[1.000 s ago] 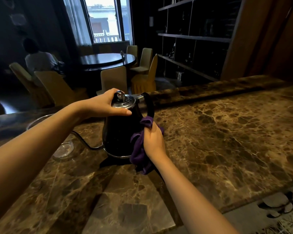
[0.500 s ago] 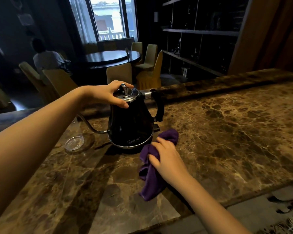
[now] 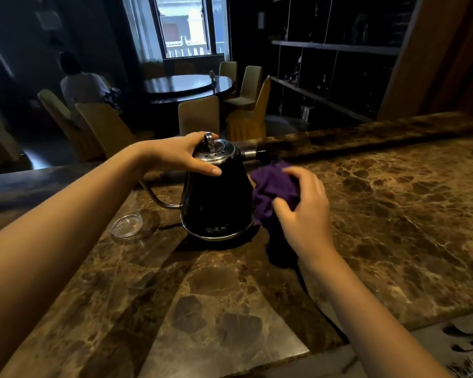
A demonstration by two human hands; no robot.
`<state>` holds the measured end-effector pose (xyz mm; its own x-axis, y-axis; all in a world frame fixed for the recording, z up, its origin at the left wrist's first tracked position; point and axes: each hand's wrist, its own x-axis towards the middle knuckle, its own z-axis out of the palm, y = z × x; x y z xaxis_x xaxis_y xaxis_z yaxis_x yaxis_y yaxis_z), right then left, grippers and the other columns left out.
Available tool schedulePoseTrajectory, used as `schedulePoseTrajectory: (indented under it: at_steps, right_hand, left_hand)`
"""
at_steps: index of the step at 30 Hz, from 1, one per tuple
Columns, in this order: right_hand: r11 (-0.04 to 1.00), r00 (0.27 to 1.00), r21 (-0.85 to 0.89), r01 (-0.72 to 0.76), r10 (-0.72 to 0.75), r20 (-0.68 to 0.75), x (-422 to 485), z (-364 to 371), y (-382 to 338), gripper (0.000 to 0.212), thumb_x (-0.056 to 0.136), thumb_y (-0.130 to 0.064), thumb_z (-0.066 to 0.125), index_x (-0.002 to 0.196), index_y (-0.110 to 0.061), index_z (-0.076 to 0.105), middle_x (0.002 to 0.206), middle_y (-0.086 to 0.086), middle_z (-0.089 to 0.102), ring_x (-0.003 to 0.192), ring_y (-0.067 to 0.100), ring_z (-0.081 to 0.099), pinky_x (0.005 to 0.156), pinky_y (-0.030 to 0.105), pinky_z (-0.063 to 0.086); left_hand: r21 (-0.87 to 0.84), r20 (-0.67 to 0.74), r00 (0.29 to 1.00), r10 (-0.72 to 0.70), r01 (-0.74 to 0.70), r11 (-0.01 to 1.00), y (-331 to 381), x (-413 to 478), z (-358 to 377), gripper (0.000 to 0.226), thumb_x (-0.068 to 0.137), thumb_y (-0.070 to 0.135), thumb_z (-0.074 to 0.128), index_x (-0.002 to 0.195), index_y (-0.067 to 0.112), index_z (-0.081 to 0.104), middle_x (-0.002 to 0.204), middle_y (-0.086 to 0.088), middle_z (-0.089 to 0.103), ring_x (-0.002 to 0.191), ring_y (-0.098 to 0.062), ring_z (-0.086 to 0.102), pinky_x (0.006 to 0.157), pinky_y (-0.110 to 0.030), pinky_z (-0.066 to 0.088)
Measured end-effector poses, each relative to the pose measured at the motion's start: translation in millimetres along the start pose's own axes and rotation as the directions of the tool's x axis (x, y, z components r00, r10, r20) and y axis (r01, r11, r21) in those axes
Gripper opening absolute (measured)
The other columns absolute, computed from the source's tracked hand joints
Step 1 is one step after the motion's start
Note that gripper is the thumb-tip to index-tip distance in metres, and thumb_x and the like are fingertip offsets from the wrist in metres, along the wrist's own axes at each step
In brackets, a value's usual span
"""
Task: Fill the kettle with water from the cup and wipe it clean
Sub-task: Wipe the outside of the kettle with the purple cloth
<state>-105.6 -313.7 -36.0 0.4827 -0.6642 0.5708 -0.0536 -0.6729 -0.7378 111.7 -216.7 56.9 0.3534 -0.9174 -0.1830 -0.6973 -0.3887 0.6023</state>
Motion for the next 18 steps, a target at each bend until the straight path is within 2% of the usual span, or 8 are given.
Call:
schedulePoseTrajectory:
  at_steps: [1,3,6,9,11,14,15,18]
  right_hand:
    - [0.998,0.998,0.014,0.055,-0.055,0.009,6.5,5.0,-7.8,0.043,0.075,-0.007,0.059,0.117,-0.012,0.051,0.112,-0.005,0.046,0.107,0.010,0.040,0.089,0.006,0.028]
    - [0.989,0.983,-0.008,0.145,-0.143,0.114,15.6,23.1,-14.6,0.046,0.074,-0.008,0.059,0.119,-0.010,0.049,0.119,0.002,0.047,0.111,0.015,0.040,0.096,0.010,0.026]
    - [0.992,0.952,-0.070,0.110,-0.085,0.293,5.7,53.8,-8.4,0.051,0.075,-0.010,0.063,0.122,-0.011,0.046,0.132,0.013,0.036,0.123,0.027,0.033,0.104,0.026,0.025]
    - [0.991,0.952,-0.111,0.075,-0.039,0.302,-9.5,62.5,4.8,0.051,0.073,-0.012,0.068,0.118,-0.011,0.046,0.130,0.018,0.033,0.122,0.033,0.032,0.101,0.038,0.031]
    - [0.958,0.940,-0.239,0.156,-0.070,0.334,-22.7,64.6,11.3,0.052,0.070,-0.015,0.070,0.114,-0.014,0.043,0.125,0.017,0.033,0.114,0.035,0.037,0.094,0.043,0.038]
    - [0.855,0.913,-0.442,0.270,-0.082,0.399,-45.2,70.3,17.2,0.055,0.061,-0.017,0.076,0.104,-0.017,0.041,0.112,0.012,0.033,0.098,0.036,0.047,0.078,0.045,0.047]
    - [0.838,0.906,-0.471,0.276,-0.064,0.417,-49.6,70.3,18.7,0.053,0.061,-0.019,0.076,0.103,-0.016,0.044,0.110,0.013,0.037,0.097,0.036,0.049,0.076,0.045,0.047]
    - [0.856,0.879,-0.465,0.228,0.023,0.475,-44.2,59.5,18.2,0.046,0.072,-0.019,0.066,0.112,-0.016,0.043,0.113,0.014,0.041,0.101,0.035,0.046,0.084,0.043,0.040]
  left_hand:
    - [0.006,-0.027,1.000,-0.002,0.002,1.000,0.5,0.0,1.2,0.078,0.072,0.034,0.071,0.137,0.025,0.029,0.123,0.009,0.044,0.107,-0.006,0.049,0.082,-0.014,0.041]
    - [0.016,-0.066,0.998,0.009,-0.008,1.000,1.2,-0.5,3.9,0.069,0.077,0.028,0.067,0.135,0.024,0.031,0.124,0.006,0.042,0.110,-0.009,0.047,0.080,-0.014,0.040]
    - [0.027,-0.105,0.994,0.025,-0.023,0.999,1.1,-0.5,5.4,0.071,0.075,0.034,0.068,0.135,0.025,0.032,0.128,0.004,0.042,0.115,-0.013,0.046,0.091,-0.020,0.040]
    - [0.010,-0.131,0.991,0.028,-0.027,1.000,-0.9,0.0,6.2,0.076,0.071,0.039,0.070,0.136,0.026,0.032,0.132,0.002,0.041,0.116,-0.014,0.046,0.097,-0.027,0.039]
    - [0.015,-0.145,0.989,0.031,-0.029,0.999,-2.4,0.8,7.4,0.079,0.072,0.039,0.070,0.138,0.024,0.030,0.134,0.002,0.040,0.116,-0.014,0.045,0.096,-0.025,0.038]
    - [0.025,-0.154,0.988,0.029,-0.026,0.999,-2.0,0.5,7.8,0.081,0.072,0.040,0.069,0.140,0.023,0.028,0.136,0.004,0.037,0.118,-0.013,0.043,0.097,-0.025,0.036]
    - [0.013,-0.150,0.988,0.026,-0.024,1.000,-1.7,-0.1,7.9,0.080,0.073,0.038,0.069,0.140,0.023,0.028,0.135,0.004,0.038,0.116,-0.012,0.043,0.094,-0.023,0.037]
    - [-0.002,-0.135,0.991,0.026,-0.027,1.000,0.2,-2.1,7.6,0.072,0.076,0.033,0.068,0.137,0.024,0.031,0.128,0.006,0.039,0.107,-0.005,0.045,0.081,-0.014,0.039]
